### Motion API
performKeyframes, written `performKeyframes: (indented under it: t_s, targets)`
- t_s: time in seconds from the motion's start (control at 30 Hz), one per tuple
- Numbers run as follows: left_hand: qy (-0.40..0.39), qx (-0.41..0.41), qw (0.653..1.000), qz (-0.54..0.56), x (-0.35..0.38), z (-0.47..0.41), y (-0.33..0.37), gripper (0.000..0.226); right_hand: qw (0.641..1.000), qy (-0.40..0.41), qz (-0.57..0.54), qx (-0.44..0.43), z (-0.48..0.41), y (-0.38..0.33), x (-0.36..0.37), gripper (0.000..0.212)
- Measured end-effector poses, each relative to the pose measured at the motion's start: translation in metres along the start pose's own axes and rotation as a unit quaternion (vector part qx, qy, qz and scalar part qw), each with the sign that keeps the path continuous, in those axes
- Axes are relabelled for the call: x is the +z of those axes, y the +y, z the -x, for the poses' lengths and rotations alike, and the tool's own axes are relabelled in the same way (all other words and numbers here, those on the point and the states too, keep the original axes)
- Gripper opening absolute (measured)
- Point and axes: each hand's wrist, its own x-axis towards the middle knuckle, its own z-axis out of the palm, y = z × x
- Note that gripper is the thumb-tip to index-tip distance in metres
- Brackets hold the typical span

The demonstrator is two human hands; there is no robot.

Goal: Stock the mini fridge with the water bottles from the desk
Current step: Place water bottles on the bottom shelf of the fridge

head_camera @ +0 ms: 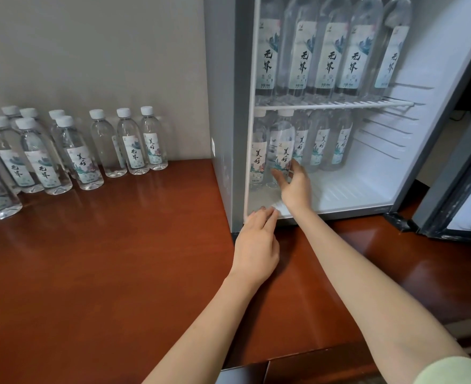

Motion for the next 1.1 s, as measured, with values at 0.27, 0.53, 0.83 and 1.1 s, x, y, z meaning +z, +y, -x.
performKeyframes:
  t_s: [0.27, 0.53, 0.83, 1.1]
  targets:
    - [-0.008, -0.006, 1.000, 0.021, -0.006, 0.006, 0.003, 0.053, 0.997, 0.058, 0.059, -0.004, 0.034, 0.001, -0.007, 0.068]
    - [0.028, -0.054, 0.996, 0.059, -0.019, 0.029, 0.007, 0.044, 0.983, 0.146, -0.098, -0.044, 0.094, 0.001, -0.022, 0.021]
    - [0.121, -0.268, 0.934, 0.204, -0.061, 0.063, -0.015, 0.039, 0.983, -0.024, -0.184, -0.016, 0.159, -0.040, -0.004, 0.010]
    - [0.200, -0.344, 0.904, 0.155, -0.157, 0.117, -0.103, 0.040, 0.965, -0.116, -0.235, -0.020, 0.207, -0.115, 0.067, 0.011]
